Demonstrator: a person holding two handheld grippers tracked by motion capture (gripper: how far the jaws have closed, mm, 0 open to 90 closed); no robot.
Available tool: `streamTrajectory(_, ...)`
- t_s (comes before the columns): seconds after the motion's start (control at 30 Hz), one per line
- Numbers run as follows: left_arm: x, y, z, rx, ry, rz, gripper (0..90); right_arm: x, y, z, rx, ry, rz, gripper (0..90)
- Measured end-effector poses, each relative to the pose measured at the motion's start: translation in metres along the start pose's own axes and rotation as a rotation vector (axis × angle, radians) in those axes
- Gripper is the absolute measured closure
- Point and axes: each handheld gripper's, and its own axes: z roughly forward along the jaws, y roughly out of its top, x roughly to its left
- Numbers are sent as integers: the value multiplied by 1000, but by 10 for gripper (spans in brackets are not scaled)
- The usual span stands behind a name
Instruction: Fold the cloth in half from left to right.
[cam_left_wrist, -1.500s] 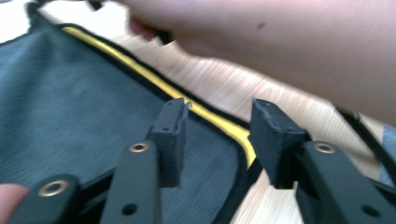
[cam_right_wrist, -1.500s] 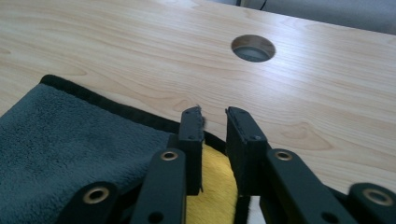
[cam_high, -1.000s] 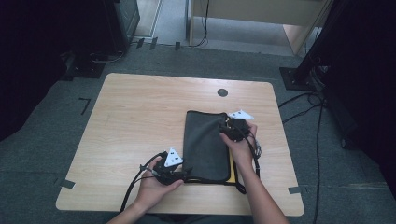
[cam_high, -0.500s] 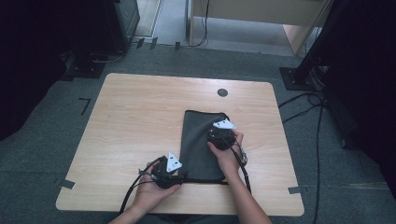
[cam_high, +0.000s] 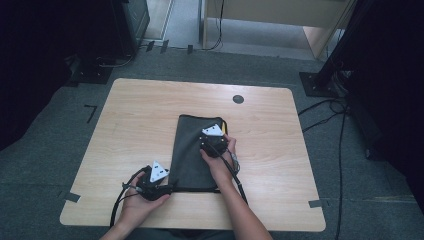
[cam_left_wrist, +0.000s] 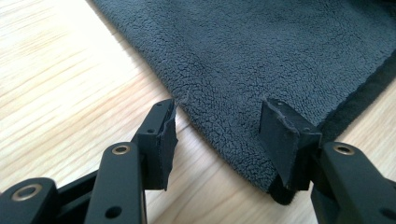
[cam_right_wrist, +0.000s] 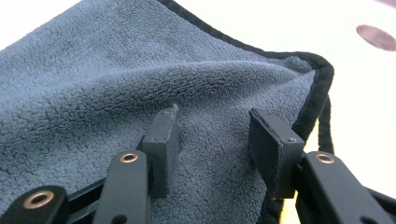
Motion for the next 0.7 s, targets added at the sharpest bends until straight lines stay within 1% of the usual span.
streamTrajectory(0.07, 3, -2, -3, 4, -2, -10, 471, 8, 2, 2, -7, -6, -26, 532)
streamTrajectory(0.13, 5, -4, -4, 5, -3, -16, 471, 12, 3, 2, -10, -7, -34, 531)
streamTrajectory(0.2, 6, -5, -4, 2, -6, -26, 471, 12, 4, 2, -8, -5, -29, 521)
streamTrajectory(0.23, 5, -5, -5, -1, -1, -23, 471, 11, 4, 3, -8, -1, -24, 511)
streamTrajectory(0.3, 4, -6, -6, -10, -3, -8, 467, 6, 3, 2, -4, 22, 4, 466)
streamTrajectory(0.33, 4, -7, -7, -18, -9, -5, 450, 3, 2, 1, -6, 36, 15, 450)
streamTrajectory(0.37, 6, -7, -9, -23, -17, -7, 413, 0, 1, 0, -11, 43, 22, 443)
streamTrajectory(0.4, 9, -8, -10, -29, -23, -12, 354, -4, -2, -5, -26, 36, 35, 444)
streamTrajectory(0.43, 13, -9, -12, -38, -22, -21, 354, -4, -2, -5, -26, 36, 35, 444)
streamTrajectory(0.47, 18, -10, -14, -47, -23, -31, 340, -7, -3, -7, -33, 37, 36, 443)
streamTrajectory(0.5, 23, -11, -16, -55, -17, -41, 331, -11, -4, -9, -39, 38, 49, 445)
streamTrajectory(0.57, 33, -13, -19, -60, -2, -64, 328, -19, -6, -14, -50, 26, 65, 469)
streamTrajectory(0.6, 38, -14, -19, -61, 7, -78, 328, -24, -7, -17, -57, 23, 86, 512)
streamTrajectory(0.63, 42, -15, -18, -60, 22, -88, 331, -30, -7, -18, -71, 27, 100, 592)
streamTrajectory(0.67, 47, -17, -17, -52, 25, -109, 333, -37, -7, -19, -77, 39, 121, 642)
streamTrajectory(0.7, 49, -17, -17, -50, 18, -123, 333, -45, -5, -19, -84, 50, 142, 694)
